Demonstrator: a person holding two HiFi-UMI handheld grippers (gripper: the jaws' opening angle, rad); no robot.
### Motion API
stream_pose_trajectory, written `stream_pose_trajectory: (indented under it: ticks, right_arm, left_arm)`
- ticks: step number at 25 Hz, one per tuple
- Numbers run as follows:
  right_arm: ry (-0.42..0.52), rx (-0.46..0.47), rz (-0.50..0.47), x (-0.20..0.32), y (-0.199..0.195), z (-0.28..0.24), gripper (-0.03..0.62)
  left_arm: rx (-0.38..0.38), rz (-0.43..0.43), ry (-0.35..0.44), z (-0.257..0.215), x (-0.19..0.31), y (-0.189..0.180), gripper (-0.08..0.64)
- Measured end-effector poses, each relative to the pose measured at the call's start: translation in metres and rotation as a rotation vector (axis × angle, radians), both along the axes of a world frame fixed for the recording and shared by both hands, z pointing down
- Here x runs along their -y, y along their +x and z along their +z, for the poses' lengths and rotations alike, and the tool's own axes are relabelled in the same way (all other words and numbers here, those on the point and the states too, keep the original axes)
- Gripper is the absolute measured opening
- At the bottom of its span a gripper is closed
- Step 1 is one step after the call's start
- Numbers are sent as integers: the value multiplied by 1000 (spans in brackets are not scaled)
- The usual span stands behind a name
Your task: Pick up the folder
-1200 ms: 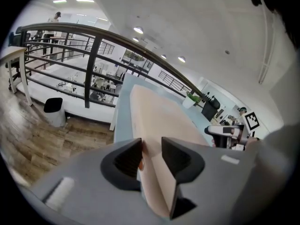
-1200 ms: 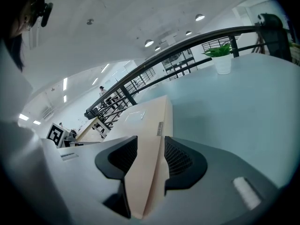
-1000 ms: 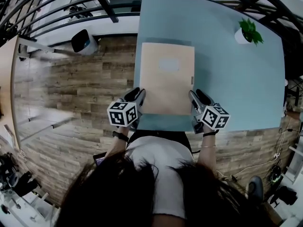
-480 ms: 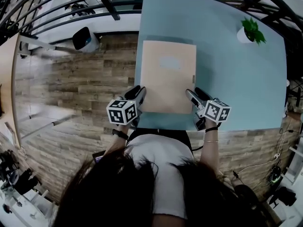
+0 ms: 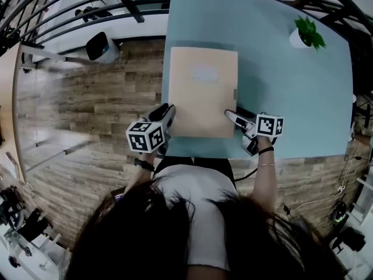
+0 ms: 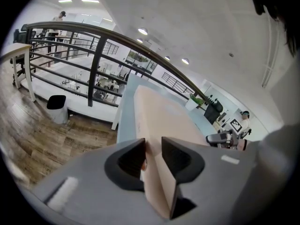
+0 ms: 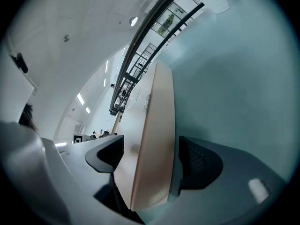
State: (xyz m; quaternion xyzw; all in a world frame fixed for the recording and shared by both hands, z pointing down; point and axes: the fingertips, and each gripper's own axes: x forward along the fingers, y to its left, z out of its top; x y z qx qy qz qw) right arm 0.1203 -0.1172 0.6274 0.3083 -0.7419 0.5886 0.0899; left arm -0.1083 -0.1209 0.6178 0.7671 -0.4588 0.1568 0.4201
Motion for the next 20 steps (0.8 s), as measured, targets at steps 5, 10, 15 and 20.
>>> stream_pose_trajectory:
  ticks: [5, 10, 15, 20]
  right_arm:
    - [-74, 112, -64, -3, 0, -3, 341]
    - [-140, 218, -121, -5, -3, -5, 341]
    - [-199, 313, -83, -3, 1, -4, 341]
    - [-255, 445, -188, -6, -15, -8, 337]
  left_arm:
    - [11, 3, -3, 0, 1, 0, 158]
    - [13, -7, -5, 1, 0, -1, 158]
    - [-24, -19, -27, 2, 0, -3, 158]
    - [-60, -47, -50, 2, 4, -10, 158]
